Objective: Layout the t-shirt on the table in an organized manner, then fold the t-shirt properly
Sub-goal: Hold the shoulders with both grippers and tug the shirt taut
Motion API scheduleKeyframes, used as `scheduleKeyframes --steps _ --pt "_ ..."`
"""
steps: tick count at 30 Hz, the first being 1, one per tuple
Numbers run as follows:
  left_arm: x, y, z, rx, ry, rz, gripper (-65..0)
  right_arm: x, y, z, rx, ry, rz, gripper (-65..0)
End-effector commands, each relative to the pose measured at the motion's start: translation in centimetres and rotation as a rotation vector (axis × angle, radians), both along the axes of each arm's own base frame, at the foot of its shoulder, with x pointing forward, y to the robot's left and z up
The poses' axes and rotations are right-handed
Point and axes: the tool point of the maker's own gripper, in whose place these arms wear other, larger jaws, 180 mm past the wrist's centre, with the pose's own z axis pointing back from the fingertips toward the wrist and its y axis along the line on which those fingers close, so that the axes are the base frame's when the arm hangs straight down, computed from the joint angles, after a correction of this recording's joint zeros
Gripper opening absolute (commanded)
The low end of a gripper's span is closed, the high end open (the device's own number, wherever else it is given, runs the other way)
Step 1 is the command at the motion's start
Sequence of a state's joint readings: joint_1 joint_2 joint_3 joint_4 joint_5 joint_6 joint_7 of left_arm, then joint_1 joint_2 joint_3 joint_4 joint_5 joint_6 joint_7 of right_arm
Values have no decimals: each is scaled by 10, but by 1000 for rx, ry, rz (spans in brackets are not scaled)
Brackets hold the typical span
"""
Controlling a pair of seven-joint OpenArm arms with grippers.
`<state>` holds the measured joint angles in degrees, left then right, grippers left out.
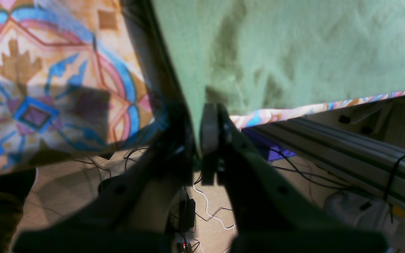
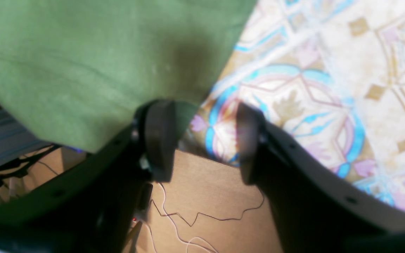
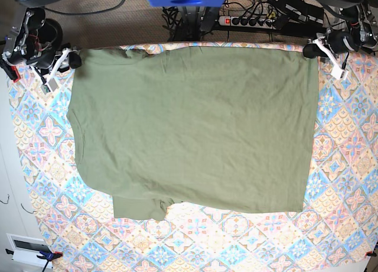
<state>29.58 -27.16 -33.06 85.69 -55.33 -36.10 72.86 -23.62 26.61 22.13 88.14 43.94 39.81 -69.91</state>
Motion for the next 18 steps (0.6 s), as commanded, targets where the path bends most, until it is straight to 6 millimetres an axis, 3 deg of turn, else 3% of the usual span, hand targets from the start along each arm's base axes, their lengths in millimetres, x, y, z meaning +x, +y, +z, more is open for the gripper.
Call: scheduleKeyframes --steps 1,11,18 --pt "5 6 7 13 -24 -10 -650 -7 1 -2 -2 33 15 -378" --pt "5 6 7 13 -24 -10 -650 -11 17 2 100 14 -7 -379" --pt "12 6 9 16 -39 -11 -650 -11 17 2 100 16 -7 -388"
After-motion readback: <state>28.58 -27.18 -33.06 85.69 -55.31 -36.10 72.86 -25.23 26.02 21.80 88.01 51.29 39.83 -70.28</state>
